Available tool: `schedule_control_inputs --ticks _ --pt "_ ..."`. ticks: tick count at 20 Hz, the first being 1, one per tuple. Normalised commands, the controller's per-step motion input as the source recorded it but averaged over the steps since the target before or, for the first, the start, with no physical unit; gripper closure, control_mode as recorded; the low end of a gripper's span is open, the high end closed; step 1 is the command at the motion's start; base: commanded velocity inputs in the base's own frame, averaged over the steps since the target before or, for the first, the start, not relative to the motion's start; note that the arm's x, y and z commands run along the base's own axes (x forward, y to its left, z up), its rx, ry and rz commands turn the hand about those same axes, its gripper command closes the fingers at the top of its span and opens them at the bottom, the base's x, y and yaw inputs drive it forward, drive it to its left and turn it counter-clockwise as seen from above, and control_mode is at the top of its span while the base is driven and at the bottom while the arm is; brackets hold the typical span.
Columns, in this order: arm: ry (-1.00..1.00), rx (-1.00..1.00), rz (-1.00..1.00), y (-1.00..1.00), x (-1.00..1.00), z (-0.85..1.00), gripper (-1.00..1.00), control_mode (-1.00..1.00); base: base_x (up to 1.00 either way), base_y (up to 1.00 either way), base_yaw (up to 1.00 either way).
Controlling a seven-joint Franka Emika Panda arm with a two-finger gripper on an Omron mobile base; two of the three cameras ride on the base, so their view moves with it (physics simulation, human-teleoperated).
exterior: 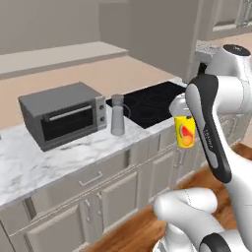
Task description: There is a tray on the dining counter. Grab the cup, mug, and pitcher and place them on the tray. The pitcher may be placed next to the tray if it cannot fit the tray.
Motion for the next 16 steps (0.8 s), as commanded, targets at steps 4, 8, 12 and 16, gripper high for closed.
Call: schedule_control_inputs --ticks 4,8,12,16 --pt "0.00 0.00 0.00 0.00 0.00 0.00 1.00 1.00 -0.28 0.00 -0.73" --pt "0.00 0.00 0.00 0.00 0.00 0.00 1.00 1.00 -0.27 0.00 -0.73" --pt "0.00 0.00 0.00 0.00 0.00 0.00 1.00 1.00 -0.27 0.00 -0.74" --pt "0.00 0.00 0.00 0.00 0.00 0.00 1.00 1.00 -0.24 0.00 -0.74"
